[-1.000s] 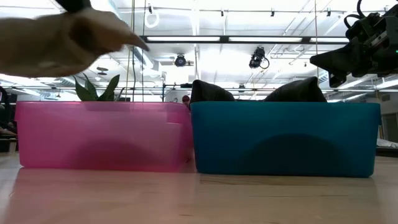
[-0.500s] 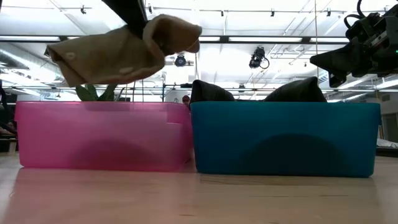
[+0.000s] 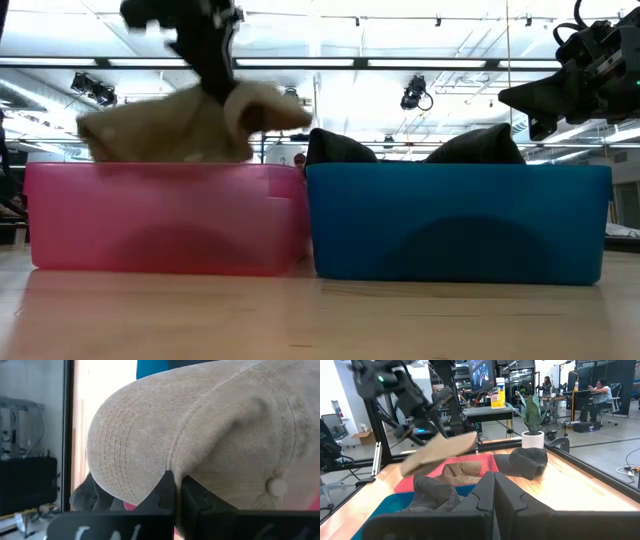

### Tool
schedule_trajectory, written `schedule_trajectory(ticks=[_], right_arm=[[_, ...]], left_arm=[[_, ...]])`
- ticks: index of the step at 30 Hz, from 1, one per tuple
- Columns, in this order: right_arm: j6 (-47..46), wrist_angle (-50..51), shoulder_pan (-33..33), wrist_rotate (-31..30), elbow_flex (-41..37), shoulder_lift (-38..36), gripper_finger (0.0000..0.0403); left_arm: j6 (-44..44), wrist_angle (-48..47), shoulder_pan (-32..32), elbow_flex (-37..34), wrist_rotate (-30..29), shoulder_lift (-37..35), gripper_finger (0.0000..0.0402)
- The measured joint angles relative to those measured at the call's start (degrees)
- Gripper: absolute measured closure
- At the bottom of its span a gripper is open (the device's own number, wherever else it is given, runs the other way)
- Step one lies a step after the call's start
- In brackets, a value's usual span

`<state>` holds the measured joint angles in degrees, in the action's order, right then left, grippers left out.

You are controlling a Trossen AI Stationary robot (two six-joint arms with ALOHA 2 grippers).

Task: Pick & Place hat
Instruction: Put the brown cap into the red bin

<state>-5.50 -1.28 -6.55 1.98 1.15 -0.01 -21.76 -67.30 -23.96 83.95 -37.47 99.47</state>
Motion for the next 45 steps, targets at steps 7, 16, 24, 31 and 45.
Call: schedule_trajectory(ticks=[7,16,24,31,45], right_arm=[[0.0,0.0,0.0,0.0,0.0,0.0,0.0394],[0.0,0.0,0.0,0.0,0.0,0.0,0.0394],[0.0,0.0,0.0,0.0,0.0,0.0,0.0394],[0.0,0.0,0.0,0.0,0.0,0.0,0.0394],[0.0,0.0,0.0,0.0,0.0,0.0,0.0394]], left_arm=[[3.2,9.5,1.9,-8.0,1.7,0.0,0.0398],[4.6,18.0,5.6,-15.3,7.1,0.0,0.0395],[4.6,22.3,8.3,-18.3,8.7,-0.1,0.0395],[4.4,23.5,10.0,-19.1,10.7,-0.1,0.0359],[3.3,20.4,10.0,-18.3,12.5,-0.9,0.0274]])
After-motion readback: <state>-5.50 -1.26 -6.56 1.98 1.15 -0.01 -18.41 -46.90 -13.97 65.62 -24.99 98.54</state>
